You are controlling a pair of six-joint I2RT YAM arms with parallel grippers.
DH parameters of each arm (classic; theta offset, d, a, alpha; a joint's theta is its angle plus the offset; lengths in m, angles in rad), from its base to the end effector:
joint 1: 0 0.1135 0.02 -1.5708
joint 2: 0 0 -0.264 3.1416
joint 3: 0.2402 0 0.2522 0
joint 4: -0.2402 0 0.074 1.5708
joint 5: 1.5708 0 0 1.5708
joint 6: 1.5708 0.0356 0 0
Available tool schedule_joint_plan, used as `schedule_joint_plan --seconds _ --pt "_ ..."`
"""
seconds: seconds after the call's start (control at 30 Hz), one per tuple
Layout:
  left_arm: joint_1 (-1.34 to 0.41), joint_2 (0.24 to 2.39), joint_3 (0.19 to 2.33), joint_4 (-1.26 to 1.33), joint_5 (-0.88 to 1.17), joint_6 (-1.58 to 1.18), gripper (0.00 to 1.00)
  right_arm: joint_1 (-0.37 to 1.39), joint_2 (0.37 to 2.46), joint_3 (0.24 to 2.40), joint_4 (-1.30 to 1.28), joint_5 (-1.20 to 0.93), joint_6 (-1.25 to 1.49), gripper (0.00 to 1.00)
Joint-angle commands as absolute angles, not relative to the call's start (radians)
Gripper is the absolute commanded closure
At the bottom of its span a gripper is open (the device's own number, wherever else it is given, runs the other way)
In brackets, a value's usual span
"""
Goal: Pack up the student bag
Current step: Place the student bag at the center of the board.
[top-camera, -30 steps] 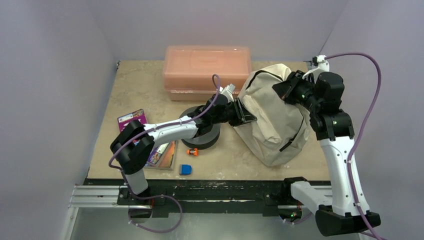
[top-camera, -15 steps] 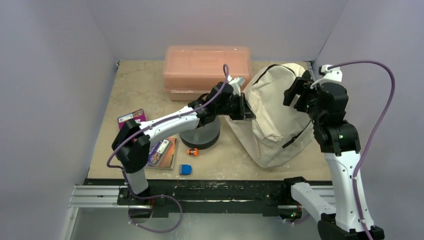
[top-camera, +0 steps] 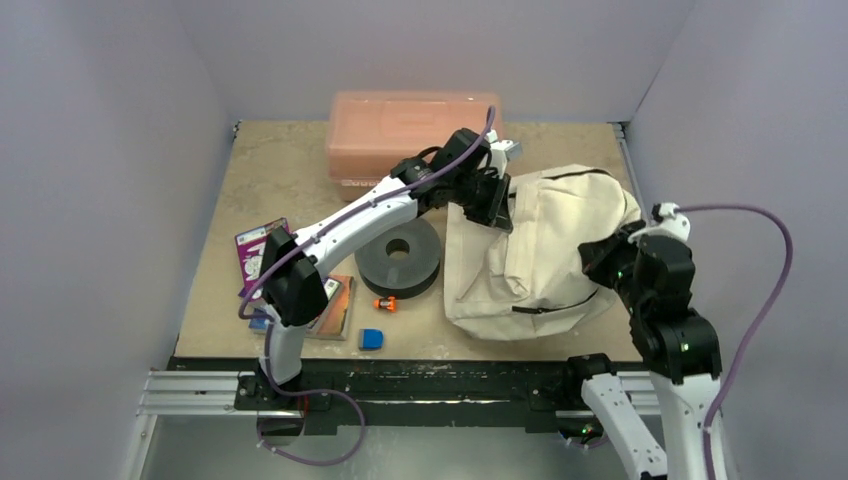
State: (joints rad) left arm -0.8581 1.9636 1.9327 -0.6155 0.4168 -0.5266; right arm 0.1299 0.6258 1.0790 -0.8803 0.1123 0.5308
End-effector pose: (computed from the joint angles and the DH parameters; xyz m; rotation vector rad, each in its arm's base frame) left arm 0.2852 -0.3520 0.3456 0.6521 2.3496 -1.1660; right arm 0.0992 0.0089 0.3840 0.4709 1.9527 0.3123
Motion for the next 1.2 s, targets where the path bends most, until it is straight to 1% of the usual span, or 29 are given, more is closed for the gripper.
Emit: schedule_joint_plan --seconds 0.0,0.03,0.07,0.17,0.2,0.23,0.27,0.4,0.5,0.63,0.73,0.8,0.83,0.9,0.93,1.03,1.07,1.13,1.17 --pt "-0.867 2.012 2.12 -0.699 0.451 -0.494 0.76 0.135 0.488 1.027 -0.911 0.157 0.81 1.0" --pt "-0.867 2.025 2.153 -0.731 0.446 -0.496 0.65 0.135 0.466 1.02 -0.899 0.191 0.848 1.0" --pt "-0.867 2.024 2.167 -0.748 0.436 -0.499 0.51 0.136 0.454 1.024 -0.89 0.265 0.874 1.0" --pt "-0.867 1.963 2.099 -0.739 0.403 -0.502 0.22 0.135 0.519 1.069 -0.822 0.443 0.86 1.0" --pt "-0.867 1.934 2.073 -0.739 0.391 -0.499 0.14 0.136 0.567 1.104 -0.808 0.492 0.844 1.0" --pt "-0.866 1.906 2.045 -0.741 0.378 -0.497 0.1 0.136 0.626 1.154 -0.792 0.532 0.825 1.0" --pt "-0.866 1.874 2.018 -0.745 0.365 -0.496 0.08 0.136 0.683 1.194 -0.78 0.573 0.811 1.0" --pt "-0.865 1.721 1.883 -0.727 0.322 -0.484 0.07 0.136 0.878 1.315 -0.68 0.712 0.724 1.0" --pt "-0.865 1.626 1.788 -0.718 0.284 -0.477 0.06 0.132 1.026 1.45 -0.641 0.792 0.683 1.0" --pt "-0.865 1.538 1.692 -0.697 0.283 -0.477 0.06 0.094 1.154 1.586 -0.561 0.811 0.663 1.0" --pt "-0.865 1.495 1.616 -0.663 0.282 -0.476 0.06 0.092 1.177 1.599 -0.563 0.849 0.733 1.0" --pt "-0.866 1.476 1.555 -0.624 0.294 -0.482 0.06 0.092 1.127 1.5 -0.572 0.862 0.865 1.0" --pt "-0.865 1.469 1.51 -0.596 0.31 -0.497 0.06 0.095 1.094 1.425 -0.561 0.82 0.894 1.0" --pt "-0.865 1.459 1.44 -0.52 0.34 -0.531 0.06 0.097 1.022 1.263 -0.556 0.661 0.925 1.0" --pt "-0.865 1.458 1.41 -0.486 0.358 -0.546 0.06 0.097 0.987 1.196 -0.588 0.562 0.986 0.9" --pt "-0.865 1.474 1.367 -0.433 0.384 -0.576 0.06 0.126 0.878 1.027 -0.632 0.271 0.964 0.72" --pt "-0.863 1.483 1.358 -0.423 0.388 -0.583 0.06 0.133 0.841 0.979 -0.631 0.152 0.953 0.69" --pt "-0.856 1.506 1.341 -0.395 0.404 -0.602 0.06 0.135 0.761 0.878 -0.595 -0.141 0.953 0.69" --pt "-0.852 1.519 1.335 -0.377 0.415 -0.617 0.05 0.135 0.728 0.833 -0.622 -0.234 0.837 0.6"
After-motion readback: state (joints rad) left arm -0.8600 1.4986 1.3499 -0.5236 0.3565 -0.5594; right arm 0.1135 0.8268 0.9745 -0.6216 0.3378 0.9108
